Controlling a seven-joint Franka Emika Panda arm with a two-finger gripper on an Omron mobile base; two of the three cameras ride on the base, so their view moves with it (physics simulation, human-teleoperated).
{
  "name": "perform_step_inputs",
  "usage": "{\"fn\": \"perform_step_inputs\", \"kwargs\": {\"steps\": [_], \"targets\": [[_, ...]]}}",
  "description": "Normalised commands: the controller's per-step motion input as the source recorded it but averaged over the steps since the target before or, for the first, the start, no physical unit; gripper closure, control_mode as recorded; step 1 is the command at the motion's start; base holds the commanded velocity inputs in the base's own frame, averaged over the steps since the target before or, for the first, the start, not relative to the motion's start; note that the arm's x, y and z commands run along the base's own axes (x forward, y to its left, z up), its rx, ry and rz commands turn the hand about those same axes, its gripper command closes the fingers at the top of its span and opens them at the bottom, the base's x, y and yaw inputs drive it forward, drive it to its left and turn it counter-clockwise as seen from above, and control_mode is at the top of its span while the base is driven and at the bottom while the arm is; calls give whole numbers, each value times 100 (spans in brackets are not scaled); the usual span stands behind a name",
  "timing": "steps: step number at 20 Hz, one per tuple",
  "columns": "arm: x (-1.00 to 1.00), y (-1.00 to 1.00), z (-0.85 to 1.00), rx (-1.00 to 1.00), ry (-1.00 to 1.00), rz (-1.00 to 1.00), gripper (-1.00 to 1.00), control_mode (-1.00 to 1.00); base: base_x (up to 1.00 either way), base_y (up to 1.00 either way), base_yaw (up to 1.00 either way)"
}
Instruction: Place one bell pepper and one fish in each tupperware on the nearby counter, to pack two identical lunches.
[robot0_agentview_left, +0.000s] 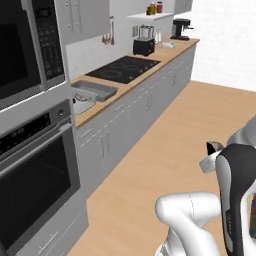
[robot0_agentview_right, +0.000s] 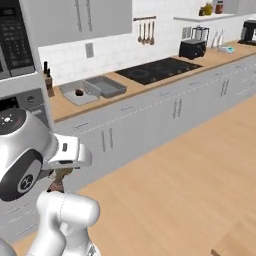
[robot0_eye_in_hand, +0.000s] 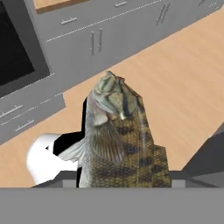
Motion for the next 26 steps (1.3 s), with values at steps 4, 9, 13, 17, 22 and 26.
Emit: {"fn": "perform_step_inputs", "kwargs": {"steps": [4, 9, 13, 17, 22, 26], "targets": [[0, 0, 0, 0, 0, 0, 100, 100, 100, 0, 30], [0, 0, 0, 0, 0, 0, 100, 100, 100, -2, 25], [0, 0, 0, 0, 0, 0, 100, 100, 100, -23, 23], [0, 0, 0, 0, 0, 0, 100, 100, 100, -26, 24], [0, 0, 0, 0, 0, 0, 100, 100, 100, -25, 30], [0, 0, 0, 0, 0, 0, 100, 100, 100, -14, 39]]}}
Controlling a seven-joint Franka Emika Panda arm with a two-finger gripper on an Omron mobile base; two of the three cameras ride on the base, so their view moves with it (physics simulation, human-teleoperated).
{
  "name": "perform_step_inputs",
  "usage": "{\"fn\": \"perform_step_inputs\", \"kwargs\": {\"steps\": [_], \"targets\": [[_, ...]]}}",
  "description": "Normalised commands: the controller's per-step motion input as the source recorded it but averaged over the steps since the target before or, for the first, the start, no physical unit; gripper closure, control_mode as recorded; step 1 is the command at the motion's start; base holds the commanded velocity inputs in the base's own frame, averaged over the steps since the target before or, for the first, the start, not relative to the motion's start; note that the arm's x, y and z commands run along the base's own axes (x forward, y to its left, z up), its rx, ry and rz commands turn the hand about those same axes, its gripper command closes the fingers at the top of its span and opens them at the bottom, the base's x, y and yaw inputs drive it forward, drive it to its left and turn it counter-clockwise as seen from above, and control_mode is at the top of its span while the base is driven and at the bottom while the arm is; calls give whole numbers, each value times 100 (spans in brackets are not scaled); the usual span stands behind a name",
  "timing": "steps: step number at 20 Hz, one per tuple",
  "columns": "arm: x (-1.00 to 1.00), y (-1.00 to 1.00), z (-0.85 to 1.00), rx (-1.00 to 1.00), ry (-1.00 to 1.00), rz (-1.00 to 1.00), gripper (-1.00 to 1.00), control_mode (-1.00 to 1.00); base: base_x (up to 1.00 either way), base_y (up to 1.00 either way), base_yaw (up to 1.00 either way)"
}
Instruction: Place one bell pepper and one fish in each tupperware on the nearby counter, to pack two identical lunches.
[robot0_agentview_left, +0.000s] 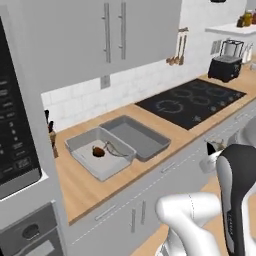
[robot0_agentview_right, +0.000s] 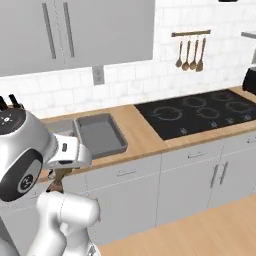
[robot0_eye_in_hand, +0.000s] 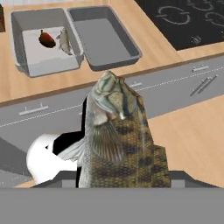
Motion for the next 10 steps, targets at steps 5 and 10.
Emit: {"fn": "perform_step_inputs", "kwargs": {"steps": [5, 10], "targets": [[0, 0, 0, 0, 0, 0, 100, 100, 100, -11, 41], [0, 0, 0, 0, 0, 0, 100, 100, 100, -29, 40]]}}
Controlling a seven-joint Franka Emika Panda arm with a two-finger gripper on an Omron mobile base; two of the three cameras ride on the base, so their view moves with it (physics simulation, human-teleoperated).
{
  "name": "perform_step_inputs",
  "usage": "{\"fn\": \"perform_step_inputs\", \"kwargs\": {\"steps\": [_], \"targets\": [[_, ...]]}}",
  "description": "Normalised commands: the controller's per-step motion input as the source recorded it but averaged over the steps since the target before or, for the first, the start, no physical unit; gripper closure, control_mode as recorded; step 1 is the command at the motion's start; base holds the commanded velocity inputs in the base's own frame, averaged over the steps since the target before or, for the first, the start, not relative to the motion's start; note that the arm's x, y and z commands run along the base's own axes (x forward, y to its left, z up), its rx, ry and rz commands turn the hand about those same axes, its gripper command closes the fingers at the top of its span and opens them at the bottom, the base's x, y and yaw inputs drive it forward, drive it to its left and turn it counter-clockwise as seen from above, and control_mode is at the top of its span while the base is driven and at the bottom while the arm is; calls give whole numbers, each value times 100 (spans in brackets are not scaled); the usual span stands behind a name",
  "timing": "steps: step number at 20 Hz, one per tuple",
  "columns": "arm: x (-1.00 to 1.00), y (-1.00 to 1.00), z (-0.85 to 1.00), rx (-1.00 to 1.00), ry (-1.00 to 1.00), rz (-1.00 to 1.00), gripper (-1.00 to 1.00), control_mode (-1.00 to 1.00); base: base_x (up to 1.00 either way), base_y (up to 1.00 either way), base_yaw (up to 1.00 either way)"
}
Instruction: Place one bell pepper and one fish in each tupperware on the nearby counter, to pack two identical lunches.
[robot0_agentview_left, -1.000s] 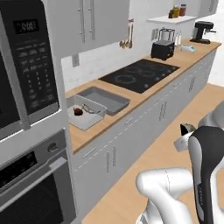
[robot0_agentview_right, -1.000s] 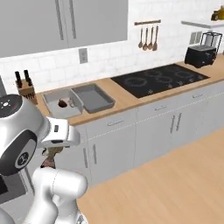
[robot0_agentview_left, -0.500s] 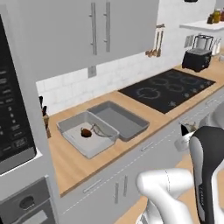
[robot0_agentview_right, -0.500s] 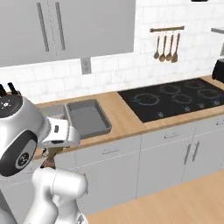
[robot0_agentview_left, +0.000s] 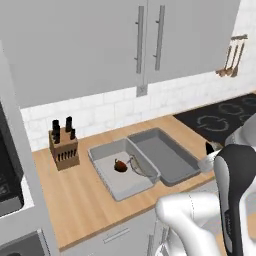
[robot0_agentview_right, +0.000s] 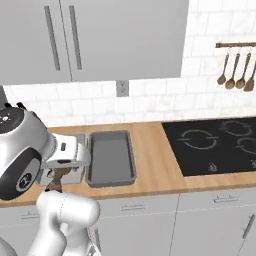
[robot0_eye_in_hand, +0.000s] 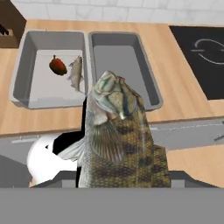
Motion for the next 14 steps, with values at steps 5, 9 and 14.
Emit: {"fn": "perform_step_inputs", "kwargs": {"steps": [5, 9, 14], "targets": [[0, 0, 0, 0, 0, 0, 100, 100, 91, -34, 38], [0, 0, 0, 0, 0, 0, 100, 100, 89, -14, 38], [62, -11, -56, 0, -2, 14, 100, -100, 15, -1, 6]]}}
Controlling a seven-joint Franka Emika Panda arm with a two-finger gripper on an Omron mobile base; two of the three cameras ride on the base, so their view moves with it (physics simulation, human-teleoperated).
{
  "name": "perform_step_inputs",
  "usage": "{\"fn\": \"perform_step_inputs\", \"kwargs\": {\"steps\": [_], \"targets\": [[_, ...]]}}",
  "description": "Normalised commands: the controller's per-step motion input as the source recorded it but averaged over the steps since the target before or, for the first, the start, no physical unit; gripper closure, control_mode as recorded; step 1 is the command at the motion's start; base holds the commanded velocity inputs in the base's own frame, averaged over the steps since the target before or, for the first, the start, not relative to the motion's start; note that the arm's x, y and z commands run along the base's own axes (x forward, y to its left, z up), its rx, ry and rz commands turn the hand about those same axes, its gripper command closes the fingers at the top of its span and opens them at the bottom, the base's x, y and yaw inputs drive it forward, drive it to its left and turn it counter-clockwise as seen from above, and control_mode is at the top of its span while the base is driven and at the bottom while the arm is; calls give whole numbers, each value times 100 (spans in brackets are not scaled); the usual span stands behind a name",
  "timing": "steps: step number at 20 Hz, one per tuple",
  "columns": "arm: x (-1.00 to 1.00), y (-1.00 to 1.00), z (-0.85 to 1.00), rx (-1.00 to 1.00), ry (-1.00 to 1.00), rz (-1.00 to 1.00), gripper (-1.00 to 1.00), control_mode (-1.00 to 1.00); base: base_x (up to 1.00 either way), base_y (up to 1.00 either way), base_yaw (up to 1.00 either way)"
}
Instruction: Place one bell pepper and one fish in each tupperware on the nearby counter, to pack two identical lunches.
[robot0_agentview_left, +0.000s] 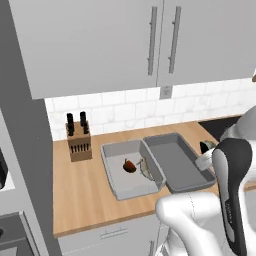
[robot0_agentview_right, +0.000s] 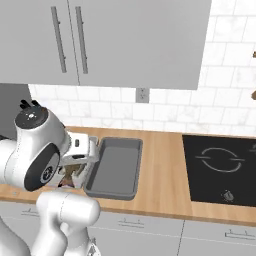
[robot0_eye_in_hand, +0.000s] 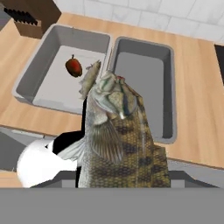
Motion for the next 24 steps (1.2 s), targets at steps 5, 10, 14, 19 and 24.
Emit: {"fn": "perform_step_inputs", "kwargs": {"steps": [5, 10, 14, 19, 24], "targets": [[100, -13, -71, 0, 0, 2, 100, -100, 0, 0, 0], [100, -3, -86, 0, 3, 0, 100, -100, 0, 0, 0], [87, -11, -74, 0, 2, 0, 100, -100, 0, 0, 0], [57, -27, -61, 0, 2, 0, 100, -100, 0, 0, 0], [49, -22, -44, 0, 3, 0, 100, -100, 0, 0, 0]]}}
